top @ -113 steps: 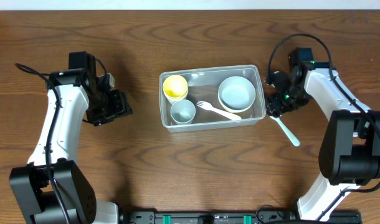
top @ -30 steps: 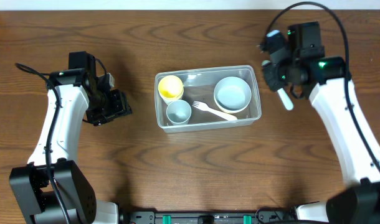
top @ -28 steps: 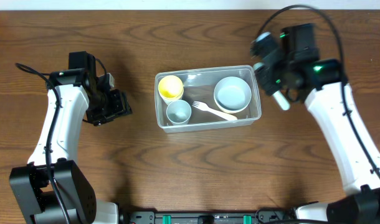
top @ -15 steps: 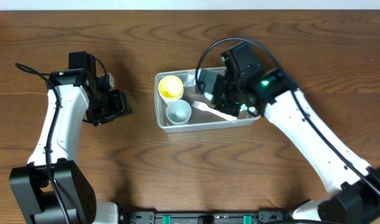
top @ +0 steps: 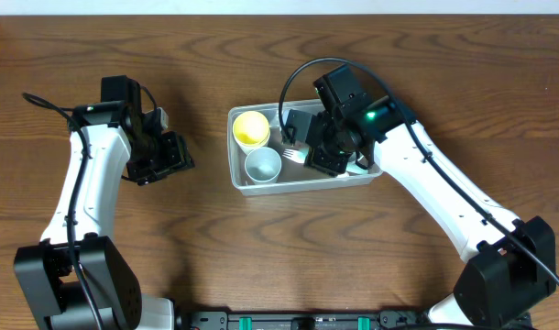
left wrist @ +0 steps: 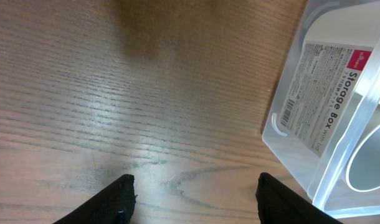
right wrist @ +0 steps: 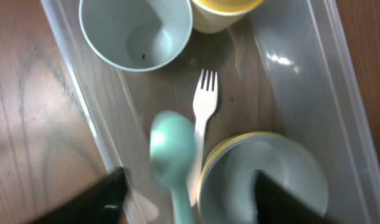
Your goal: Pack container
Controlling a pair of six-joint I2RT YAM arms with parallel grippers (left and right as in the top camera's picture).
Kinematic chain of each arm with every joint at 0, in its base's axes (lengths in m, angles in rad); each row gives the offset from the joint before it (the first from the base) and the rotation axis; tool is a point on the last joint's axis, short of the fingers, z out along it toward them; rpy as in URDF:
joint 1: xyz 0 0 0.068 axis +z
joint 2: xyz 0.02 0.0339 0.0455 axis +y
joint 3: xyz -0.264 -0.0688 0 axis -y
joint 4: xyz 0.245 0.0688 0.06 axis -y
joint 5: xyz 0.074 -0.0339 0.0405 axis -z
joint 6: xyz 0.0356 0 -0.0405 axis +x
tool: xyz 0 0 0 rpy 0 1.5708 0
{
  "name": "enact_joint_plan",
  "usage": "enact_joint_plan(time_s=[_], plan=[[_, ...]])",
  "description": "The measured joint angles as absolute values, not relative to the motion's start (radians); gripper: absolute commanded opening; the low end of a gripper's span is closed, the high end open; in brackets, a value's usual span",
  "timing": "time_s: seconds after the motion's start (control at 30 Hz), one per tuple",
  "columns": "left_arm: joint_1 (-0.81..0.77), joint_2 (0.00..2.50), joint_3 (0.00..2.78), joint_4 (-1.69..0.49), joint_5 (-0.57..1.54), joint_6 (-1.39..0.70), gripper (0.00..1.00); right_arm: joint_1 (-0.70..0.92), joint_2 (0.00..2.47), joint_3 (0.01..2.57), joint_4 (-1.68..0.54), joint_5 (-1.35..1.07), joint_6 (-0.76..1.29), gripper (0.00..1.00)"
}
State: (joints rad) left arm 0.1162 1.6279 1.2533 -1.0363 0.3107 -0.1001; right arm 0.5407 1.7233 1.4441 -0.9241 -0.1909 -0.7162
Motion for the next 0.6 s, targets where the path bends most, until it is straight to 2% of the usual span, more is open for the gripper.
enact_joint_plan(time_s=[0.13, 0.27, 0.3, 0.5, 0.6], plan=[[0.116, 1.628, 1.254, -1.036, 0.31, -0.1, 0.63, 0.541, 1.723, 1.444, -0.925, -0.192, -0.712, 0.83], [0.116, 1.628, 1.253, -1.037, 0.311, -0.1, 0.63, 0.541, 1.723, 1.444, -0.927, -0.192, -0.682, 0.98], [0.116, 1.628, 1.254, -1.038, 0.311, -0.1, 0.63, 0.541, 1.723, 1.444, -0.926, -0.192, -0.67, 0.99], [0.109, 1.621, 1.254, -1.035, 0.31, -0.1, 0.63, 0.535, 1.723, 1.444, -0.86, -0.17, -0.507, 0.99], [0.086, 1.594, 1.254, -1.016, 0.308, -0.093, 0.7, 0.499, 1.711, 1.444, -0.807, -0.126, -0.381, 0.99]])
